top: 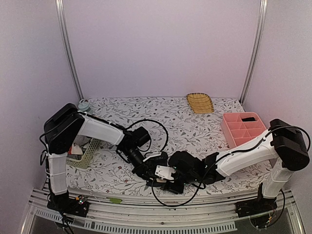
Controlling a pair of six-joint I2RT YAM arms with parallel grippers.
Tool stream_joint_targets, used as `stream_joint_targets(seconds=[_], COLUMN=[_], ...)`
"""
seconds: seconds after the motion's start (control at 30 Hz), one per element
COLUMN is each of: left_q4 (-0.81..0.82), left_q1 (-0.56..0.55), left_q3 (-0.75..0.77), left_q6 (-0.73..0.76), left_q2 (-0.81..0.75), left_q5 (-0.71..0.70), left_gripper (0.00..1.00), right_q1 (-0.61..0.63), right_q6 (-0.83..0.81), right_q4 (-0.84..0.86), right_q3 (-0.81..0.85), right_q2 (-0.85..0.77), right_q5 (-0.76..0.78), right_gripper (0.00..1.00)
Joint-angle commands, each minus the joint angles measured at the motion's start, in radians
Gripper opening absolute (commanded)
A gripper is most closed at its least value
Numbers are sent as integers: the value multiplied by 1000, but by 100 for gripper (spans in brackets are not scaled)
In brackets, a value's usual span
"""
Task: Roll the underwear
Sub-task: Roll the underwear at the corner of the board.
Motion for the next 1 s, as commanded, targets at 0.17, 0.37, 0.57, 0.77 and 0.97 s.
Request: stream_joint_targets(seconds=[0.17,0.37,0.57,0.77,0.97], left_q4=[-62,-57,-56,-45,35], left_q1=[9,8,8,9,20], left_q3=[-8,-7,-6,-13,-77], left_q6=[9,3,5,2,-41], left_q2=[42,47,48,39,-61], left_q5=[-36,-35,-35,-41,-132], left_gripper=[6,9,10,15,41], right_q1=[26,26,27,26,25], right_q6=[-54,-99,-80,-96,-72], right_q4=[12,-9,13,13,-38], right_q3=[24,92,59,49,71], right_q2=[-48,60,81,114,118], right_q5=[70,25,-17,0,-46], right_gripper=[55,41,43,30,0])
